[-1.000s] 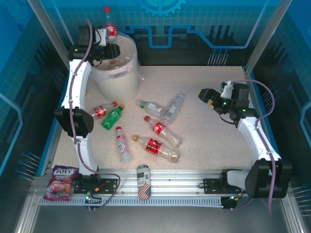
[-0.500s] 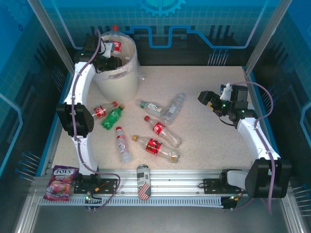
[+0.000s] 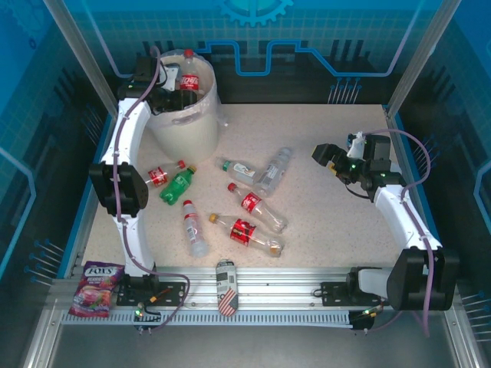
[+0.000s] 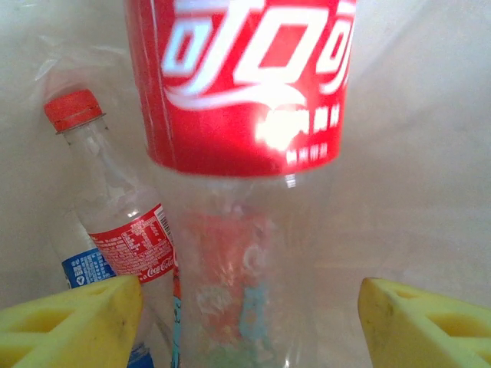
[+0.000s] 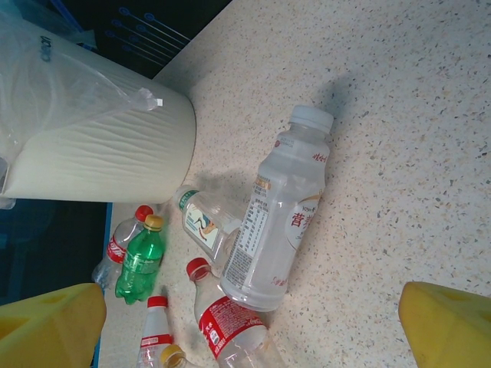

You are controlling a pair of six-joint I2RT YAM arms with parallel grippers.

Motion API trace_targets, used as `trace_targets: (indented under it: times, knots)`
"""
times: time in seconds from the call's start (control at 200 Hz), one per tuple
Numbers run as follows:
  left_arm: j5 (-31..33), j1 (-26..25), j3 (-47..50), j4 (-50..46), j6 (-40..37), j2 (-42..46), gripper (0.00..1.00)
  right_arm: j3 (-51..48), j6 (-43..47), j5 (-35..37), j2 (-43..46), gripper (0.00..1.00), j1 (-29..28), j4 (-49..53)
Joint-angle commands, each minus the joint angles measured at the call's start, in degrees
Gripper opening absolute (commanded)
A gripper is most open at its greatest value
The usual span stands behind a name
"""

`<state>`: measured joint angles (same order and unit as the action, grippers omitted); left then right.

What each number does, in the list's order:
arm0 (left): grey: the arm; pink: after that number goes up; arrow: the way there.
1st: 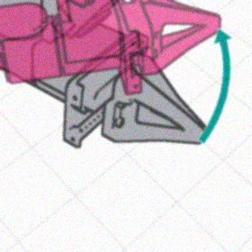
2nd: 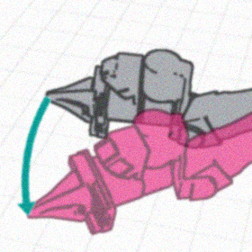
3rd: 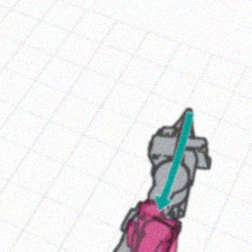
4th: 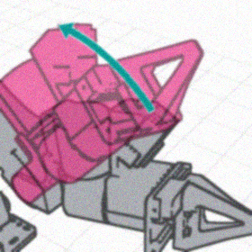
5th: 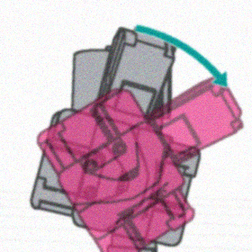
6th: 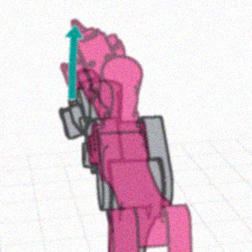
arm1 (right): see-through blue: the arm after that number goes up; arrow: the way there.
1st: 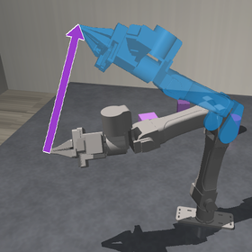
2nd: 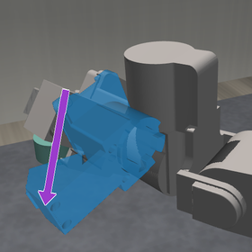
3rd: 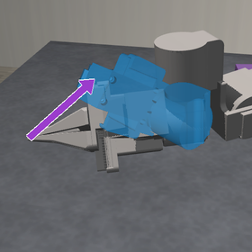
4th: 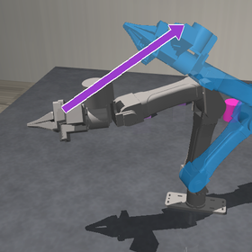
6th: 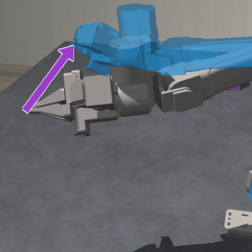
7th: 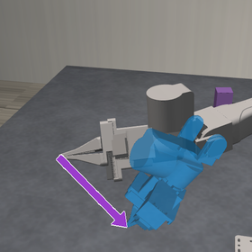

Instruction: Put the plastic bottles in the bin

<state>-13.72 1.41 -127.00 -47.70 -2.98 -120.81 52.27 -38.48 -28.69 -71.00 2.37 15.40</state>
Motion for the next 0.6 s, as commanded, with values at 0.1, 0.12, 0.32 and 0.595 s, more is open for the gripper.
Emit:
trace_targets:
  times: [0.1, 0.12, 0.32, 0.595]
  knots:
    - [0.3, 0.4, -1.7, -1.2, -0.6, 1.1, 0.81, 0.5, 0.8, 1.0, -0.6, 0.99, 0.5, 0.6]
    - [0.3, 0.4, -1.9, -1.4, -0.6, 1.2, 0.82, 0.6, 1.0, 1.2, -0.6, 0.99, 0.4, 0.8]
    - [-0.1, 0.4, -5.2, -1.9, -0.3, 1.6, 0.89, 1.3, 1.7, 2.7, -0.6, 0.99, -0.4, 2.1]
    - [-0.1, 0.4, -11.0, -4.4, -0.7, 2.6, 0.96, 6.0, 3.1, 11.9, -2.7, 1.00, -4.6, 8.0]
